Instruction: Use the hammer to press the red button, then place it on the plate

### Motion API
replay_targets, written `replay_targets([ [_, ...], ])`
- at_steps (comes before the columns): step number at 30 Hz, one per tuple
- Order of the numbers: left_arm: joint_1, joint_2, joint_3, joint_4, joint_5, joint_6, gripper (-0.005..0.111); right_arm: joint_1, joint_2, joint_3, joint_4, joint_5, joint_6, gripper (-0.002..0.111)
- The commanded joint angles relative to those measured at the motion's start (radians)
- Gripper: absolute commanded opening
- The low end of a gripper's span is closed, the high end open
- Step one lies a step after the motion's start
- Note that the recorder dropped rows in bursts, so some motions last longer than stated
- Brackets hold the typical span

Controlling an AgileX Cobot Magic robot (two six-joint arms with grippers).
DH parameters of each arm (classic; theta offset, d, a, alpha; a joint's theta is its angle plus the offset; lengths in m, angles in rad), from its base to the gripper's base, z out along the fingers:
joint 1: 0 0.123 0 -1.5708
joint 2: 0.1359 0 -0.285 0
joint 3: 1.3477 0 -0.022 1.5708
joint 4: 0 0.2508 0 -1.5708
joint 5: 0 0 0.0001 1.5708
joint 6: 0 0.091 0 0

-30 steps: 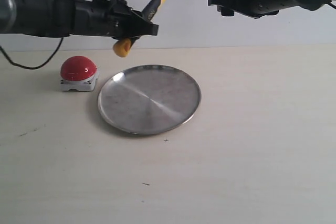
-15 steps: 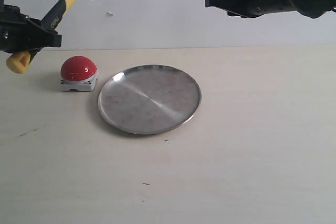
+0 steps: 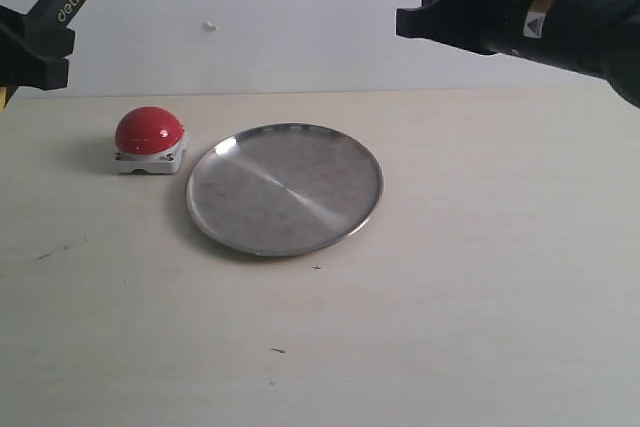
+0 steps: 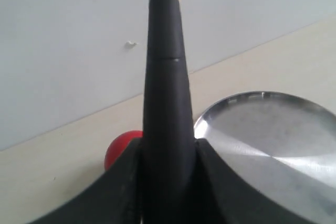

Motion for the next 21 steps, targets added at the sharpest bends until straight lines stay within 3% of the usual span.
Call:
replay_targets([
  [1,0.0,-0.017,0.002,-0.032,0.035,0.006,0.0,-0.002,-0.103,0.165,0.117,-0.201,-0.138,0.0],
  [2,0.0,-0.017,0.004,-0.032,0.042,0.009,0.0,-0.002,-0.159,0.254,0.272,-0.28,-0.29,0.0],
  [4,0.0,-0.017,0.011,-0.032,0.042,0.009,0.0,-0.002,-0.207,0.334,0.413,-0.368,-0.408,0.0],
  [6,0.0,-0.017,0.019,-0.032,0.042,0.006,0.0,-0.002,-0.279,0.432,0.52,-0.417,-0.514,0.0],
  [8,0.0,-0.038,0.029,-0.032,0.042,0.002,0.0,-0.002,-0.347,0.488,0.511,-0.397,-0.557,0.0],
  [14,0.0,-0.285,0.145,-0.032,-0.118,-0.015,0.0,-0.002,-0.394,0.605,0.562,-0.333,-0.55,0.0],
  [21,0.0,-0.432,0.209,-0.032,-0.086,-0.083,0.0,0.0,-0.394,0.631,0.643,-0.246,-0.412,0.0],
])
